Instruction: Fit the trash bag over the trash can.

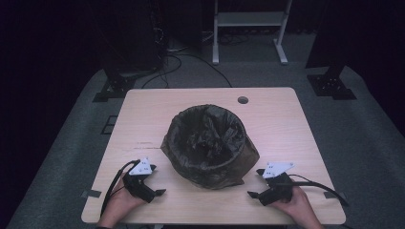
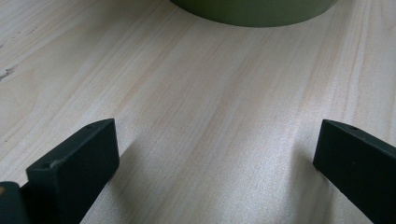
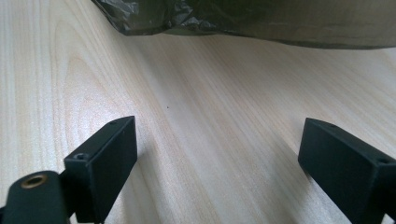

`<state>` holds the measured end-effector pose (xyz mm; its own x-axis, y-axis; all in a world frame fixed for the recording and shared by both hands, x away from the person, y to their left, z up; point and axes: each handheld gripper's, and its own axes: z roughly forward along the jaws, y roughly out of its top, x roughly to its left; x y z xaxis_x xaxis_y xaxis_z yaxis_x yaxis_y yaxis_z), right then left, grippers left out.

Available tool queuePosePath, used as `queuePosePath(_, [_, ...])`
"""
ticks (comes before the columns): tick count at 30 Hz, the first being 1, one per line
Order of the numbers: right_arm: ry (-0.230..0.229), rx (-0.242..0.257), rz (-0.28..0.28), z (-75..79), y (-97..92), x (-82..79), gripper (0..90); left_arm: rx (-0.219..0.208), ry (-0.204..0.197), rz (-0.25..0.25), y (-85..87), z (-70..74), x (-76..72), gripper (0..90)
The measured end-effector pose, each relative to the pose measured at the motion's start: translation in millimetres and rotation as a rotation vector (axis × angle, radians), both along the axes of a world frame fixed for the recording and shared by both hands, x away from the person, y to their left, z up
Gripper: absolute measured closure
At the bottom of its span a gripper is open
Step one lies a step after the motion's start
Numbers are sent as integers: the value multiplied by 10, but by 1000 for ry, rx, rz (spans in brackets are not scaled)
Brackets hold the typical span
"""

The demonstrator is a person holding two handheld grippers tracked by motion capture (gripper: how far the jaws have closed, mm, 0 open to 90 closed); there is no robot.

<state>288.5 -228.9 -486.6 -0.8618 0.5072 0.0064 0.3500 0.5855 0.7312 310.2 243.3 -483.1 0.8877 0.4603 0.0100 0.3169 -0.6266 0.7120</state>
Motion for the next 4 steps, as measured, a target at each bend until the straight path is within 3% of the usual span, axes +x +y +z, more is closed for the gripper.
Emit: queuePosePath(4, [0,1,1,-1,-1,1,100,-1,0,3,0,0,0,0])
